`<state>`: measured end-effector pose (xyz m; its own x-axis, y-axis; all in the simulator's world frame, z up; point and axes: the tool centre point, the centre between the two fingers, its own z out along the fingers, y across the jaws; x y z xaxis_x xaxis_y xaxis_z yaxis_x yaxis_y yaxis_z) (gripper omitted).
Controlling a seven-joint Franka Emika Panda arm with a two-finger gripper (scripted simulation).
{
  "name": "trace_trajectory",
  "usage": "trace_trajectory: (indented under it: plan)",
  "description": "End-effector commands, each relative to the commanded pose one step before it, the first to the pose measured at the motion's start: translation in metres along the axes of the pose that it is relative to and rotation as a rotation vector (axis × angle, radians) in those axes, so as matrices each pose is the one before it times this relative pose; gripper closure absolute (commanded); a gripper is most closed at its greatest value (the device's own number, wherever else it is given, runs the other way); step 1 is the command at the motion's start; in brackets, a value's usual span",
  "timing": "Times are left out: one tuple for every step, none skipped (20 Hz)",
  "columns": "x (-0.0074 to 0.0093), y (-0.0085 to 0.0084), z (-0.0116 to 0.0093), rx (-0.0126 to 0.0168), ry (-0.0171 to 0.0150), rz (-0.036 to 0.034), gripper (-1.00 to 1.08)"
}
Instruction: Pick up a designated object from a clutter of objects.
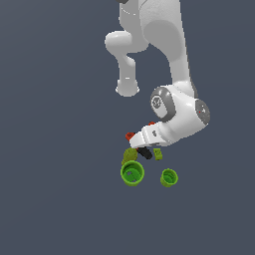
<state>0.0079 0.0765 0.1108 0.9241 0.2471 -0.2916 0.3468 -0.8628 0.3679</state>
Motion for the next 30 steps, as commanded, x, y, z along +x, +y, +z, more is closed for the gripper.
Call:
trace_trajectory:
  plan:
    - [0.00585, -0.01406, 0.01315, -0.04576, -0.00848, -0.03236, -1.00]
    - [0.00192, -0.00504, 0.00418, -0.01463, -0.00253, -0.01109, -1.00]
    - [0.00176, -0.00465, 0.00376, -0.01334, -0.00210, -0.01017, -1.00]
    - [0.00160, -0.00425, 0.00336, -0.01206, -0.00173, -0.00923, -1.00]
    - [0.00144, -0.00385, 0.00296, -0.01079, -0.00141, -0.00830, -1.00]
    - [0.00128, -0.00343, 0.00258, -0.00952, -0.00114, -0.00735, -1.00]
    - [0.00111, -0.00298, 0.00222, -0.00822, -0.00090, -0.00637, -1.00]
    - [0.00094, -0.00254, 0.00186, -0.00696, -0.00071, -0.00541, -1.00]
    - [0.00077, -0.00209, 0.00151, -0.00570, -0.00054, -0.00444, -1.00]
    - [0.00061, -0.00164, 0.00116, -0.00445, -0.00040, -0.00347, -1.00]
    - [0.00043, -0.00116, 0.00083, -0.00314, -0.00027, -0.00246, -1.00]
    - [0.00026, -0.00069, 0.00050, -0.00188, -0.00015, -0.00147, -1.00]
    - [0.00011, -0.00031, 0.00014, -0.00077, -0.00006, -0.00060, -1.00]
    - [-0.00078, 0.00069, -0.00132, 0.00393, 0.00012, 0.00149, -1.00]
    - [0.00001, 0.00001, 0.00045, 0.00000, 0.00000, 0.00000, -1.00]
    - [0.00002, 0.00003, 0.00133, 0.00000, 0.00000, 0.00000, -1.00]
    - [0.00006, -0.00012, 0.00214, -0.00045, -0.00002, -0.00019, -1.00]
    - [0.00000, 0.00007, 0.00310, 0.00000, 0.00000, 0.00000, -1.00]
    - [0.00008, -0.00030, 0.00383, -0.00084, -0.00004, -0.00049, -1.00]
    - [-0.00009, 0.00009, 0.00484, 0.00000, 0.00000, 0.00000, -1.00]
    - [0.00000, -0.00037, 0.00472, -0.00069, -0.00006, -0.00068, -1.00]
    - [-0.00016, 0.00005, 0.00393, 0.00000, 0.00000, 0.00000, -1.00]
    - [0.00002, -0.00044, 0.00297, -0.00054, -0.00007, -0.00081, -1.00]
    - [-0.00012, 0.00002, 0.00217, 0.00000, 0.00000, 0.00000, -1.00]
    - [-0.00008, 0.00001, 0.00130, 0.00000, 0.00000, 0.00000, -1.00]
    - [-0.00003, 0.00000, 0.00043, 0.00000, 0.00000, 0.00000, -1.00]
    - [0.00000, 0.00000, 0.00000, 0.00000, 0.00000, 0.00000, 1.08]
    - [0.00000, 0.00000, 0.00000, 0.00000, 0.00000, 0.00000, 1.08]
    - [0.00000, 0.00000, 0.00000, 0.00000, 0.00000, 0.00000, 1.08]
    - [0.00000, 0.00000, 0.00000, 0.00000, 0.00000, 0.00000, 1.08]
